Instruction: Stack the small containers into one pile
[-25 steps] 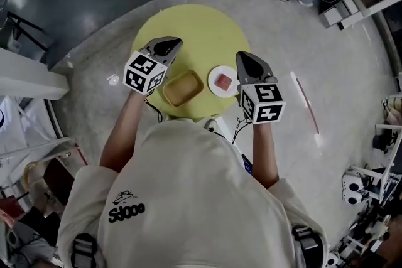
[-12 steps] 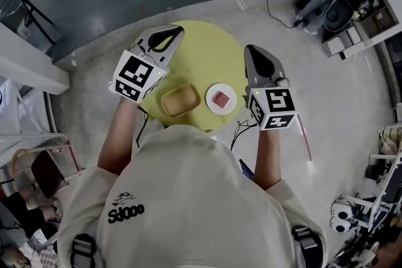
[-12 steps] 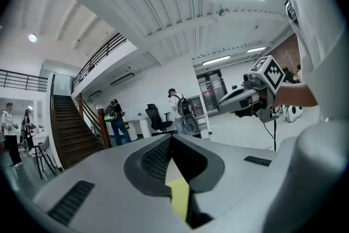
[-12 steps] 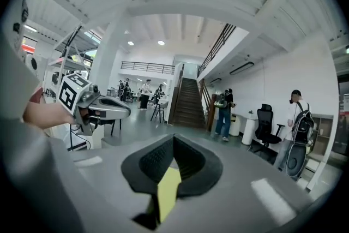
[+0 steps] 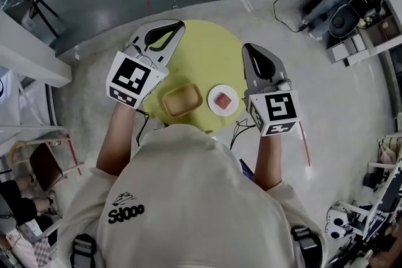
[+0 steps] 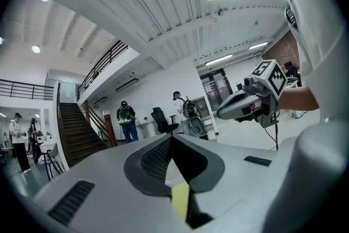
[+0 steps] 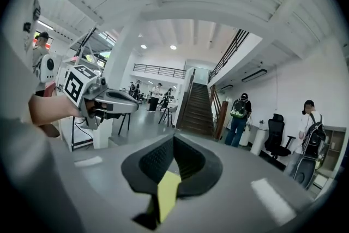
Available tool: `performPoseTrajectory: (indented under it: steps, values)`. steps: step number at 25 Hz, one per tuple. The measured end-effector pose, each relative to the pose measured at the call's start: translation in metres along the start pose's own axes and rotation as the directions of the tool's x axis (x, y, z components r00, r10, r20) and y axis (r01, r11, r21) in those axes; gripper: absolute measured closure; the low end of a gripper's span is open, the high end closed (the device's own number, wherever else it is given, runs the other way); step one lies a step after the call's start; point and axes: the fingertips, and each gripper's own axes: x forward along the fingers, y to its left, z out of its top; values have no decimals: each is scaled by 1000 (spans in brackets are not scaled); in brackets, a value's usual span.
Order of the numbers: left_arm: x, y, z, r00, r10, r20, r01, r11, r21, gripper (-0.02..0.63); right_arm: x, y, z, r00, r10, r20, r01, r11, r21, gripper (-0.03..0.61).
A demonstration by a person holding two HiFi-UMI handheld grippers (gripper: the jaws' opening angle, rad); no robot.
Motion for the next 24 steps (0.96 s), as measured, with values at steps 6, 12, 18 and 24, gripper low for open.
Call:
performPoseTrajectory:
  steps: [6, 12, 18, 24]
  values:
    - [2, -2, -1, 1000, 2, -11, -2, 1000, 10, 607, -1, 0, 10, 999, 18, 31, -18, 1000, 19, 568]
    - [3, 0, -6, 1000, -2, -20, 2, 1000, 3, 607, 1, -1, 6, 1000, 9, 26, -10, 1000, 27, 568]
    - [7, -7, -8, 1000, -19, -23, 19, 1000, -2, 607, -4, -3, -2, 1000, -3, 17, 3, 999, 38, 568]
    - [10, -8, -9, 999, -26, -28, 26, 1000, -6, 607, -7, -7, -5, 1000, -17, 4, 17, 999, 39, 568]
